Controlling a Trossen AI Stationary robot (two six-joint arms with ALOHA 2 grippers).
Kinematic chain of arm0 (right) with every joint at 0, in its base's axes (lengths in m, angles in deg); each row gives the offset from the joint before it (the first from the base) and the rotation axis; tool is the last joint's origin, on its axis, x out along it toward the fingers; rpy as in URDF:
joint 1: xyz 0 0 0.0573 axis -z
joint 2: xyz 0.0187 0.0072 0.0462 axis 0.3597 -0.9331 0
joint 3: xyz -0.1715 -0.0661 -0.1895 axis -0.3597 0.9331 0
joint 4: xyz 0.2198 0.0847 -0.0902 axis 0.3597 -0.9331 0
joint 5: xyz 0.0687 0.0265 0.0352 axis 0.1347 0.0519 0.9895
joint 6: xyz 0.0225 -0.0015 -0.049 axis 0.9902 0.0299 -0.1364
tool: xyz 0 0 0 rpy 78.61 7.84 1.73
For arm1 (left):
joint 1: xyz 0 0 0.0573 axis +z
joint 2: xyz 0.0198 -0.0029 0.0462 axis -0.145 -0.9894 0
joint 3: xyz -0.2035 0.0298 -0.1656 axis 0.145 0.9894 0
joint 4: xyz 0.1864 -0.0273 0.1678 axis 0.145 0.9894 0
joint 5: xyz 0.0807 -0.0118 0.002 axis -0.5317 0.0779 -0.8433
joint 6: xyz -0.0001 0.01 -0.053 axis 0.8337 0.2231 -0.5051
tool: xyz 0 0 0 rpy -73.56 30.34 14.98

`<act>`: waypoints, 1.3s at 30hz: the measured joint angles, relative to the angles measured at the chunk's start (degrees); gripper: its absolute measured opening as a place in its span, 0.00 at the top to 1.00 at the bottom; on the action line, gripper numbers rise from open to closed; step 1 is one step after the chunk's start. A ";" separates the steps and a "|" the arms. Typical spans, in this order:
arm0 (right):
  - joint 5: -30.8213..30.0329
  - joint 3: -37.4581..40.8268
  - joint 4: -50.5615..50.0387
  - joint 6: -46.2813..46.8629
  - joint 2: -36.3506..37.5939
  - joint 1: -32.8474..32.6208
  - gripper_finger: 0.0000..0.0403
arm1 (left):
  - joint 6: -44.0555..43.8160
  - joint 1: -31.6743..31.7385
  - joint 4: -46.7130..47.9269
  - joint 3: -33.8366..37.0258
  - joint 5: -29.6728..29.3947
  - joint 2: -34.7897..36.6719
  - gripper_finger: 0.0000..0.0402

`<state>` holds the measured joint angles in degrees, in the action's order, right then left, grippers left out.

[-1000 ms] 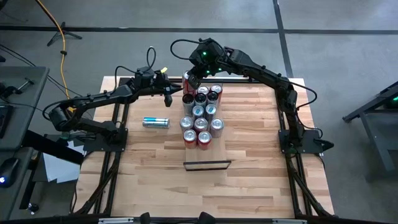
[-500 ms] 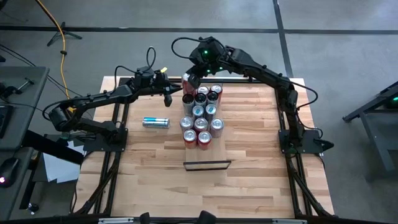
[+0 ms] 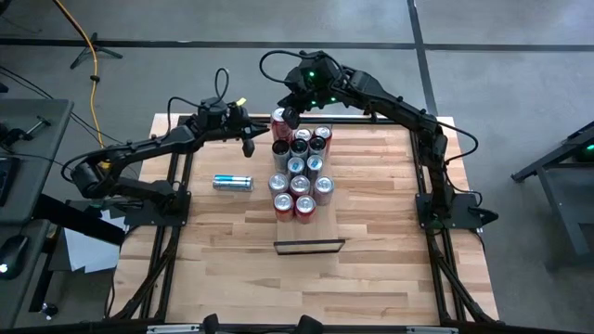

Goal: Place canned beverage on shelf
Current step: Stack the red soda can on the top of the red soda can, then put the blue soda can on the shelf aligned with the other blue soda can

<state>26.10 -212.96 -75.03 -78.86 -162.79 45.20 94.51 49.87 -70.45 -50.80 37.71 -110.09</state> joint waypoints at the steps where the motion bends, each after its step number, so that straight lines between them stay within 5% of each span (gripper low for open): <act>1: 0.00 0.00 -0.01 -0.01 0.00 0.00 1.00 | 0.04 0.18 -0.01 0.00 0.04 0.33 1.00; 14: -0.06 0.00 -1.71 -5.62 5.05 1.96 1.00 | 1.03 2.51 11.19 0.00 -0.73 14.56 1.00; 25: -0.11 0.00 -13.57 -10.51 13.22 6.26 1.00 | -5.07 -17.57 44.75 -5.35 -11.58 26.54 0.98; 31: 0.24 0.00 -18.21 -13.45 14.29 7.15 1.00 | -7.40 -25.16 57.75 -11.44 -22.42 25.12 0.79; 39: 0.66 0.00 -22.76 -16.49 14.32 7.15 1.00 | -6.95 -26.02 65.42 -13.40 -22.99 17.77 0.41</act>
<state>26.76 -212.96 -97.79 -95.36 -148.47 52.35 87.56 23.85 -5.03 -64.20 14.72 -92.31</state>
